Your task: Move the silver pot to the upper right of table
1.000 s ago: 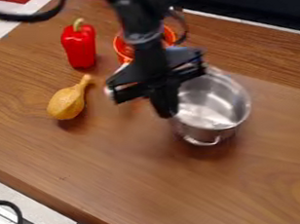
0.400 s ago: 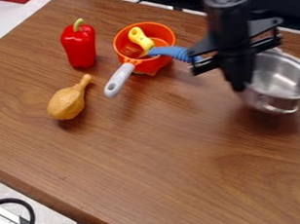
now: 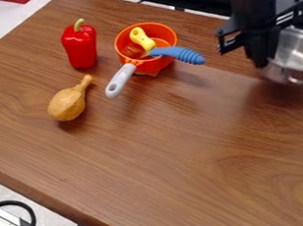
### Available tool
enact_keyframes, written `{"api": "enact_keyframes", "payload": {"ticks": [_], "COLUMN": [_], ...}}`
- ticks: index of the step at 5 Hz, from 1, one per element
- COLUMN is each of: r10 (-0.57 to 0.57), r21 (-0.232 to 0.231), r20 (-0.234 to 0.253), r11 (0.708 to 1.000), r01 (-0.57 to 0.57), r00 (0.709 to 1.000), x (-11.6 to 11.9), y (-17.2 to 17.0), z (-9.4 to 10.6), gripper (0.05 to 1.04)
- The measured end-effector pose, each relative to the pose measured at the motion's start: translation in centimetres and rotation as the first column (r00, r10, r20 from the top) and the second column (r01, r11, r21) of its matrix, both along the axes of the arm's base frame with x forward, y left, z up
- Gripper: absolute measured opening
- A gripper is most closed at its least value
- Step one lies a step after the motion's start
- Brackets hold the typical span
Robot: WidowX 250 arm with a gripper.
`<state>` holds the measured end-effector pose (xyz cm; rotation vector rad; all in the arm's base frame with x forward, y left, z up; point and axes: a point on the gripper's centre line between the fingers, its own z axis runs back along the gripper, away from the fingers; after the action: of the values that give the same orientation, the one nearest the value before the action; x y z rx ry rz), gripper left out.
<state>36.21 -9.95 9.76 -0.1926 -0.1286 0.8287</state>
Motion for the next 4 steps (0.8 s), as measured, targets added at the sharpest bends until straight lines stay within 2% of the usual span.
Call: {"api": "enact_keyframes", "payload": {"ticks": [1,2,3,4], "r10": [0.040,0.047,0.053,0.074], "r21": [0.015,0.057,0.076,0.071], "r20": [-0.003,-0.033,-0.016,-0.014], "r11": [0.999,0.997,0.996,0.995], "r01": [-0.040,-0.045,-0.051,-0.073], "r00": [0.999,0.998,0.998,0.997], "x": [1.5,1.7,1.8,2.0], "y": [1.3,2.0,2.4,2.8], "z": [-0.8,-2.7,-3.0,-3.0], "gripper": [0.054,0.054,0.054,0.054]}}
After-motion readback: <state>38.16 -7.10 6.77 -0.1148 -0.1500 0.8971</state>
